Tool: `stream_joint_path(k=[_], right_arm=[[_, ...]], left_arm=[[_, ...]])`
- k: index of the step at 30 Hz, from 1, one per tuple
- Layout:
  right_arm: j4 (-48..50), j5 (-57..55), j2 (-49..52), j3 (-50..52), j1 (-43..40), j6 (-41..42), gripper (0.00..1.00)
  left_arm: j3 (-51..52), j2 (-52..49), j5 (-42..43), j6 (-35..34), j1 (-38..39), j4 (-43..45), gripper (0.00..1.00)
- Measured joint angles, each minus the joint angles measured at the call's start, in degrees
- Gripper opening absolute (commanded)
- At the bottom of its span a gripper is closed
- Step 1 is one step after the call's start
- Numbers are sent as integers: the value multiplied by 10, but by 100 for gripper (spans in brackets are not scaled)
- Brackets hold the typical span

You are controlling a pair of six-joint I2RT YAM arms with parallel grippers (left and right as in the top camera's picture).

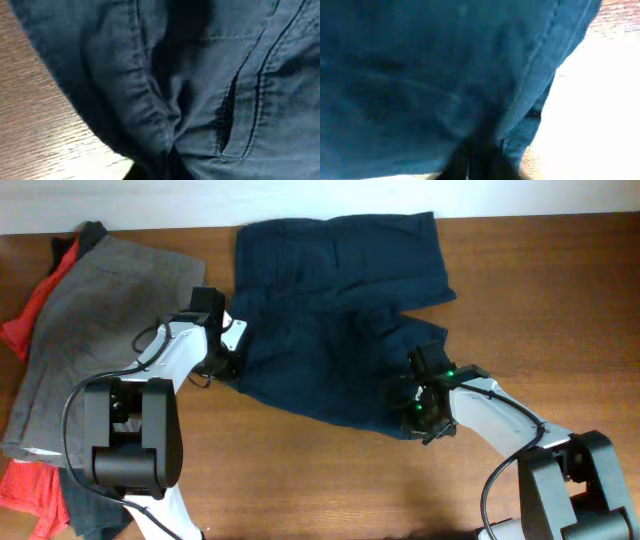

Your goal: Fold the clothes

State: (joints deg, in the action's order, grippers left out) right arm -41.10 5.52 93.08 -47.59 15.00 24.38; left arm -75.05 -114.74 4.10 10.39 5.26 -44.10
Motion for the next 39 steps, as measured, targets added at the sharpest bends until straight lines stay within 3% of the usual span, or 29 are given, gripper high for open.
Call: stream_joint_path(k=[5, 10, 18, 30, 35, 39], right_arm=[[-40, 2, 0, -11, -19, -4, 4], [-139, 13, -24, -81, -94, -31, 4], [-288, 65, -147, -188, -174, -101, 4], [-395, 79, -344, -240, -177, -116, 4], [-389, 68, -366, -271, -177, -117, 4], [-313, 58, -353, -276, -178, -127, 4]], left_arm=[[-6, 0, 9, -8, 6, -41, 1], [-16, 34, 20, -14, 11, -77, 1], [-36, 195, 37, -32, 22, -106, 1], [-36, 335, 44, -56, 22, -168, 1], [-36, 405, 45, -59, 22, -171, 1], [-36, 413, 43, -61, 22, -165, 1]])
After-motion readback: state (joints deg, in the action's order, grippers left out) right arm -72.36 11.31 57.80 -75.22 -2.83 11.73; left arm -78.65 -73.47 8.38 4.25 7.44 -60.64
